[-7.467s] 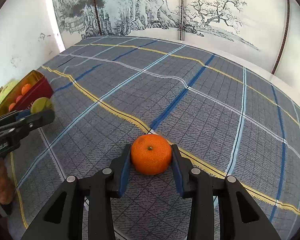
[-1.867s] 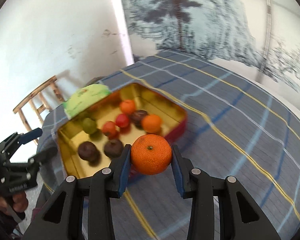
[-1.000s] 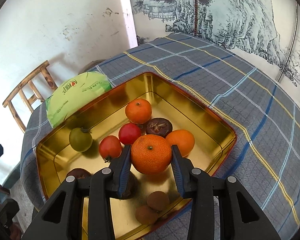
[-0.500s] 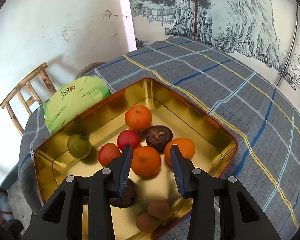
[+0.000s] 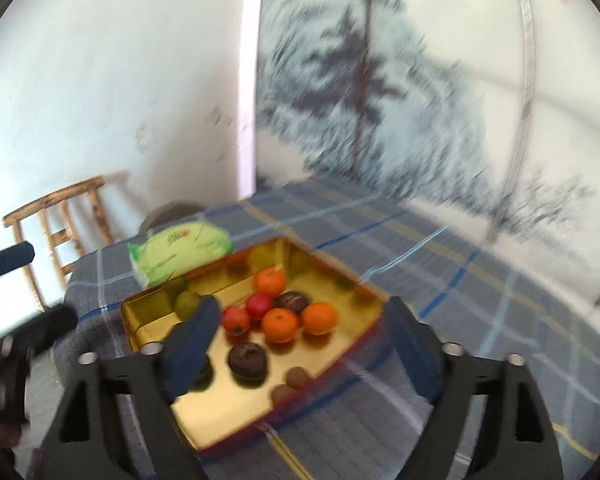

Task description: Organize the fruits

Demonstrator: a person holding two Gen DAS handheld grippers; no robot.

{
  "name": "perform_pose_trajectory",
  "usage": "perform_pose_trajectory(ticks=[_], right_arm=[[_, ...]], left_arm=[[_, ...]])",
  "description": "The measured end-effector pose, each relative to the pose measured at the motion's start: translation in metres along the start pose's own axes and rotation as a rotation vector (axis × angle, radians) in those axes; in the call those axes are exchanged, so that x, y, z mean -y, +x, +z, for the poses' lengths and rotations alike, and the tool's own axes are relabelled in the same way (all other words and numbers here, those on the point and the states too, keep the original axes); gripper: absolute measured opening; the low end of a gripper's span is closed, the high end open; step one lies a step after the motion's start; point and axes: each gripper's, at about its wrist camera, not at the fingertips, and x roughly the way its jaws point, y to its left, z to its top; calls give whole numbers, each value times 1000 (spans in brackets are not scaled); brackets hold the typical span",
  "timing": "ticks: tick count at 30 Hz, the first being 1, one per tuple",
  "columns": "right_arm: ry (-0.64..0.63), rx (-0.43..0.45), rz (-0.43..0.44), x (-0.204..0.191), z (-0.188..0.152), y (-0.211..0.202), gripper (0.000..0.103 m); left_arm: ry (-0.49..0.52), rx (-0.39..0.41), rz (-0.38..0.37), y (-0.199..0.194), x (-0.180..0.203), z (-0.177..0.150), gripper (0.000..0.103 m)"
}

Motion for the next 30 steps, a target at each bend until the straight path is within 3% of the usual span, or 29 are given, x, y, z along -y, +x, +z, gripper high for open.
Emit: perform_pose_trajectory(ticks=[6, 13, 30], right_arm=[[-29, 130, -105, -2, -3, -52, 100], [-31, 220, -152, 0, 2, -91, 102], [-15, 287, -175, 4, 8, -128, 103]], left_arm=[[-11, 97, -20, -28, 6, 15, 102], [26, 224, -23, -63, 24, 36, 102], [7, 281, -76, -96, 33, 52, 102]])
